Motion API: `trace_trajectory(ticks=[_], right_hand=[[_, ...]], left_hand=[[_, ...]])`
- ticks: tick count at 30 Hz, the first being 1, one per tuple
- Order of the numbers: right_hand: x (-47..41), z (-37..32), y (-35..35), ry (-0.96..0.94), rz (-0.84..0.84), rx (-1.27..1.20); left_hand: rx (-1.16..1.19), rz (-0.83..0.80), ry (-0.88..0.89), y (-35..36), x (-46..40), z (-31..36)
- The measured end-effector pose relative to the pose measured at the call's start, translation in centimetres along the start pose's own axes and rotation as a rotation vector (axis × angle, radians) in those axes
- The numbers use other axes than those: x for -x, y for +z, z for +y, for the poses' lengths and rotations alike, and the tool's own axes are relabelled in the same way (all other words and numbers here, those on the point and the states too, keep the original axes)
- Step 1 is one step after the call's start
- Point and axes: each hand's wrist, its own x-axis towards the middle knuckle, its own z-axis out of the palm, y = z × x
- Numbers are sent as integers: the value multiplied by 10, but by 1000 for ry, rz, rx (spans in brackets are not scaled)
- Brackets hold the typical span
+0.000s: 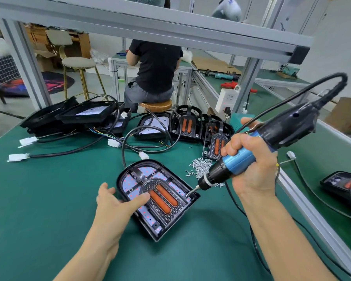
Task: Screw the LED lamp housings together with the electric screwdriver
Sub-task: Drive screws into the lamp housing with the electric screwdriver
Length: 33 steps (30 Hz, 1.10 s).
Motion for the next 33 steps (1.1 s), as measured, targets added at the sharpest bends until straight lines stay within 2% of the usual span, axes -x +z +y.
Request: trace_trajectory(ticks=[5,10,15,24,28,33], right_hand=[[0,6,0,-22,-53,89],[-3,9,0,1,-37,110],[-6,9,2,18,-57,180],[-7,6,4,67,-29,134],[-4,8,2,23,-17,151],[-2,9,4,17,-194,151]], left_hand=[[19,-88,-55,10,-1,-1],[96,-210,-126,13,-4,1],[141,-220,-119,14,-4,0],[184,-192,-112,14,-4,-3],[203,-193,-111,14,-4,-3],[207,-196,-124,14,-6,-4]])
